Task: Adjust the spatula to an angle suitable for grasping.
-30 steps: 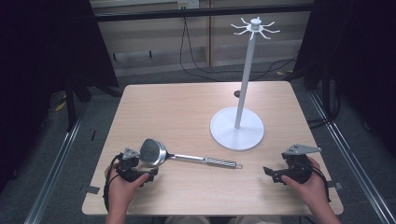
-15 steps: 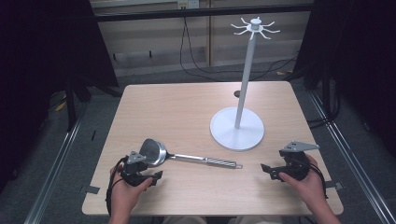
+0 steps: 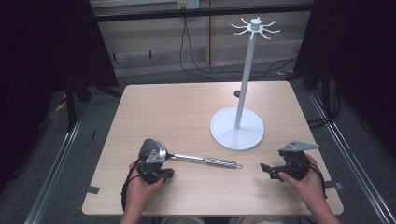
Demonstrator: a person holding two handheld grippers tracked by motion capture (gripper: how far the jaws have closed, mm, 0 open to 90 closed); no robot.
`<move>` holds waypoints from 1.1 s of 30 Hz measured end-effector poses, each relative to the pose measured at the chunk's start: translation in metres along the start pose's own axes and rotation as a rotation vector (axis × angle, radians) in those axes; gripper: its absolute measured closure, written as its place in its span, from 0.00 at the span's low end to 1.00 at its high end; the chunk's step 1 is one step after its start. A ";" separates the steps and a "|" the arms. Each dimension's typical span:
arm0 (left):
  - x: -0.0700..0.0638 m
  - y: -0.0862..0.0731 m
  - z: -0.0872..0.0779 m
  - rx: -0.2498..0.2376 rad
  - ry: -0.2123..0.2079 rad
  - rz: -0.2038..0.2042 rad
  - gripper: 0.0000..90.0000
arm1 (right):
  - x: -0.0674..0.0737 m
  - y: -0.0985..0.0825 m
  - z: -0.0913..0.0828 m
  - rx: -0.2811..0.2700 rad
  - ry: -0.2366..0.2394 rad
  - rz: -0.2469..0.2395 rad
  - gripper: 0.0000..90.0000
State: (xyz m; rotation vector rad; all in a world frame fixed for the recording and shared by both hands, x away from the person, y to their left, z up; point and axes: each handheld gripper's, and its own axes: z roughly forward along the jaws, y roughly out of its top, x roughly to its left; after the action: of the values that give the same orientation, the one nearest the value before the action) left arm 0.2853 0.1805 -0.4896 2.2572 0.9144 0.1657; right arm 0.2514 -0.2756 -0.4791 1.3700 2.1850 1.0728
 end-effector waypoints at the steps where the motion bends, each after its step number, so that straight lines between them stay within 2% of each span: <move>1: 0.000 0.001 0.002 -0.003 -0.002 0.009 0.99 | 0.000 0.000 0.000 0.000 0.000 0.000 0.06; 4: 0.000 0.007 0.005 -0.009 0.013 0.014 1.00 | -0.001 0.001 0.000 -0.004 0.001 -0.003 0.06; 7: -0.001 0.013 0.013 -0.024 0.003 -0.016 1.00 | -0.001 0.001 0.002 0.000 0.005 -0.004 0.06; 9: -0.002 0.017 0.018 -0.026 0.011 -0.008 1.00 | 0.000 0.002 0.002 -0.002 0.006 0.002 0.06; 12: -0.004 0.023 0.021 -0.063 0.010 -0.020 1.00 | 0.000 0.002 0.002 -0.003 0.007 0.000 0.06; 18: -0.012 0.034 0.035 -0.047 -0.030 -0.004 1.00 | -0.002 0.001 0.002 -0.007 0.003 0.007 0.06; 19: -0.014 0.035 0.039 -0.029 -0.033 0.006 1.00 | -0.002 0.001 0.002 -0.006 0.000 0.003 0.06; 22: -0.015 0.036 0.041 -0.029 -0.028 0.014 1.00 | -0.001 0.002 0.001 -0.005 0.000 0.005 0.06; 28: -0.013 0.038 0.045 -0.051 -0.015 -0.002 1.00 | -0.002 0.001 0.002 -0.006 0.002 0.003 0.06; 33: -0.014 0.041 0.048 -0.051 0.005 0.007 1.00 | -0.002 0.001 0.002 -0.005 0.001 0.005 0.06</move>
State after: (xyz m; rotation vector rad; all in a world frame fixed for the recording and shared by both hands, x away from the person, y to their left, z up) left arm 0.3151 0.1235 -0.4978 2.2143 0.8954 0.1952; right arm 0.2543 -0.2767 -0.4800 1.3736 2.1799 1.0804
